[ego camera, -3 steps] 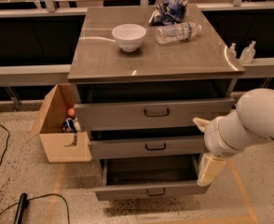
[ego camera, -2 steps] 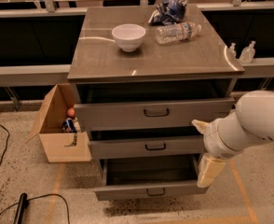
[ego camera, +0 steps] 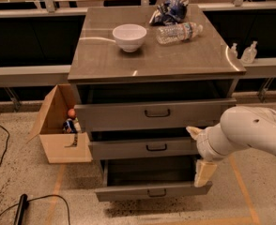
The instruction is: Open middle drawer
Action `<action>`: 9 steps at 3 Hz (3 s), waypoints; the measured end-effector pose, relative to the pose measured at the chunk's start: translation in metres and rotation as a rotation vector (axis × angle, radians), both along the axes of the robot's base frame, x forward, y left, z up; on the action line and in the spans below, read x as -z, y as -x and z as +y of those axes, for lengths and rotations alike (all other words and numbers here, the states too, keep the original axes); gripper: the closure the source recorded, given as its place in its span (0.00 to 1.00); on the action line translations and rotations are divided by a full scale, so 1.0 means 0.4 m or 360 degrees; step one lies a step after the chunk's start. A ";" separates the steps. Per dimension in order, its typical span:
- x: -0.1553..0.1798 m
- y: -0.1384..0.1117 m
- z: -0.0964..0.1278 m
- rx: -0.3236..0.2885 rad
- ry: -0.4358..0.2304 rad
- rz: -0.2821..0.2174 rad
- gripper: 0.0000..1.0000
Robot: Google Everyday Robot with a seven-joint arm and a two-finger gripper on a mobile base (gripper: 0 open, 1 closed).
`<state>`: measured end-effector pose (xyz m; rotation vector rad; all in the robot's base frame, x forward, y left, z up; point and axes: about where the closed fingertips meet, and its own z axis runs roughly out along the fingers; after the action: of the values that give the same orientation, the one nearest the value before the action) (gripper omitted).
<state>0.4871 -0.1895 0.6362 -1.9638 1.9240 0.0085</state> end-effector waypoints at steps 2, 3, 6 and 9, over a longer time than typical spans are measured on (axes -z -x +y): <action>0.165 -0.073 0.000 -0.0040 0.0012 -0.0006 0.00; 0.254 -0.088 0.008 -0.0051 -0.0009 -0.0004 0.00; 0.406 -0.218 0.007 -0.0058 0.0007 -0.0047 0.00; 0.486 -0.348 -0.013 -0.0021 0.0056 -0.0048 0.00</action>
Offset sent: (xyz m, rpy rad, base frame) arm 0.0457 0.0032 -0.1061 0.0063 0.0055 0.0360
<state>0.6265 -0.1946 0.4417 -1.9876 1.9049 -0.0511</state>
